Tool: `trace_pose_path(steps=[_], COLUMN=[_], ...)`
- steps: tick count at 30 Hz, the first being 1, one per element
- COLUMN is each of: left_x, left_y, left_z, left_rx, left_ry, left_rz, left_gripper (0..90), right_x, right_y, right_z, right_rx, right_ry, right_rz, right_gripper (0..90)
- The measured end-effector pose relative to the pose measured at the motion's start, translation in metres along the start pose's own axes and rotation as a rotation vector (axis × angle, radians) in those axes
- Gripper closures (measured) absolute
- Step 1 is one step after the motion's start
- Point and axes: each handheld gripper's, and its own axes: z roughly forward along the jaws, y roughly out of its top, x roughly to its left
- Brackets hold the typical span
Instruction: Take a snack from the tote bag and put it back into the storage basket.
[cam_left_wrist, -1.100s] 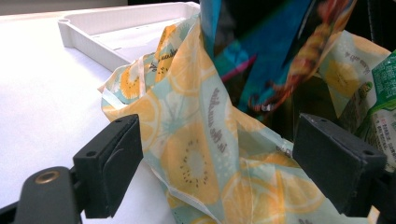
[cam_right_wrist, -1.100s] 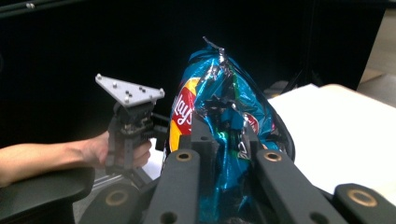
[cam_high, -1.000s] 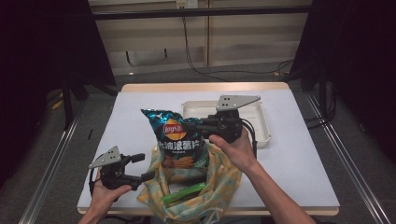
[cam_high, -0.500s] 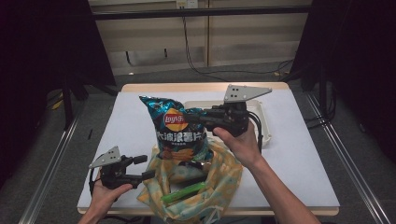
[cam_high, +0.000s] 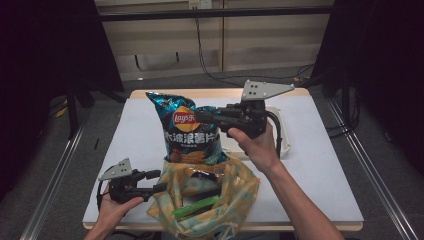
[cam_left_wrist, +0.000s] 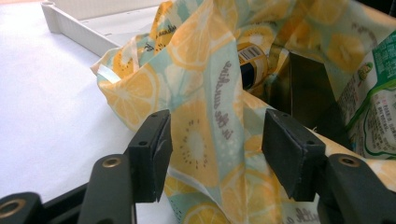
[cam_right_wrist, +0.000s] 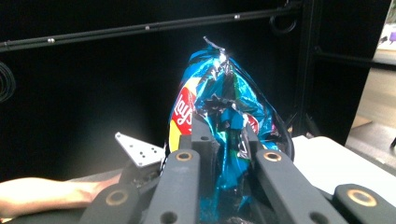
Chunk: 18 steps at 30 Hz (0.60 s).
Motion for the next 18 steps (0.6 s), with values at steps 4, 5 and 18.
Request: trace_pose_path(steps=[4, 5, 18], left_x=[-0.001, -0.001, -0.003], left_y=[0.001, 0.001, 0.002], left_z=[-0.002, -0.002, -0.003], left_rx=[-0.025, -0.026, -0.036], left_ry=[-0.003, -0.008, -0.012], left_rz=[-0.007, -0.004, -0.003], left_gripper=[39.3, 38.8, 37.5], right_x=[-0.006, -0.009, -0.052], right_y=[0.004, 0.003, -0.015], right_z=[-0.004, -0.005, 0.001], right_rx=[-0.001, 0.001, 0.02], right_ry=[-0.017, -0.021, -0.064], right_rz=[-0.008, -0.01, 0.011], right_gripper=[84.0, 83.9, 83.8])
